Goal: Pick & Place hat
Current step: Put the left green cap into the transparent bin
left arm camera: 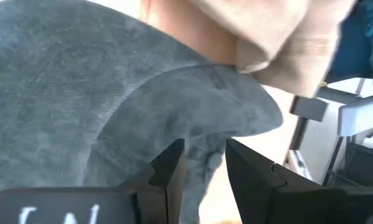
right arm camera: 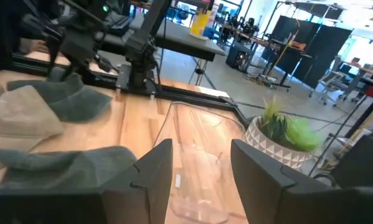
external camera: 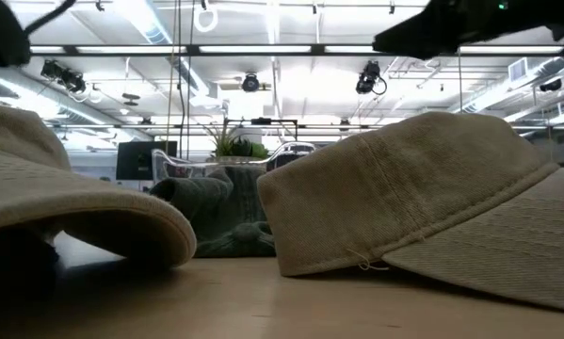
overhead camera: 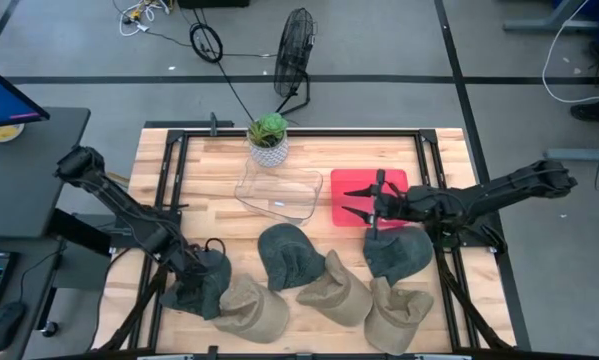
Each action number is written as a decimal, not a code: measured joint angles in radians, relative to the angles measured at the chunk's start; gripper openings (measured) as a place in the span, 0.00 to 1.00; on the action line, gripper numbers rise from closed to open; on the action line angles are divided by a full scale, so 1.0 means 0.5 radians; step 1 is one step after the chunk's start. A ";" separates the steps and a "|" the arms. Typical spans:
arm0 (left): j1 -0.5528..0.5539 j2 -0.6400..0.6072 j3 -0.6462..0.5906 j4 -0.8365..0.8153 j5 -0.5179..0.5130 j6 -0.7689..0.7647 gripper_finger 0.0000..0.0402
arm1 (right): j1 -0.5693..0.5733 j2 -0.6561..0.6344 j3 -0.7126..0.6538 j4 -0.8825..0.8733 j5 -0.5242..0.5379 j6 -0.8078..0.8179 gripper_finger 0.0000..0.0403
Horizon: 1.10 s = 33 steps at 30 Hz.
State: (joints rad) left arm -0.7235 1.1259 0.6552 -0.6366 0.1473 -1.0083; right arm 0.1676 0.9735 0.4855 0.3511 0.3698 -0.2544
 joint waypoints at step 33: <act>-0.030 0.500 0.118 -0.217 -0.207 0.206 0.29 | -0.059 0.430 0.182 0.080 -0.201 -0.047 0.33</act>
State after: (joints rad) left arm -0.7383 1.3761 0.7143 -0.7453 0.0437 -0.9054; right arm 0.1379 1.1885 0.5766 0.3911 0.2691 -0.2778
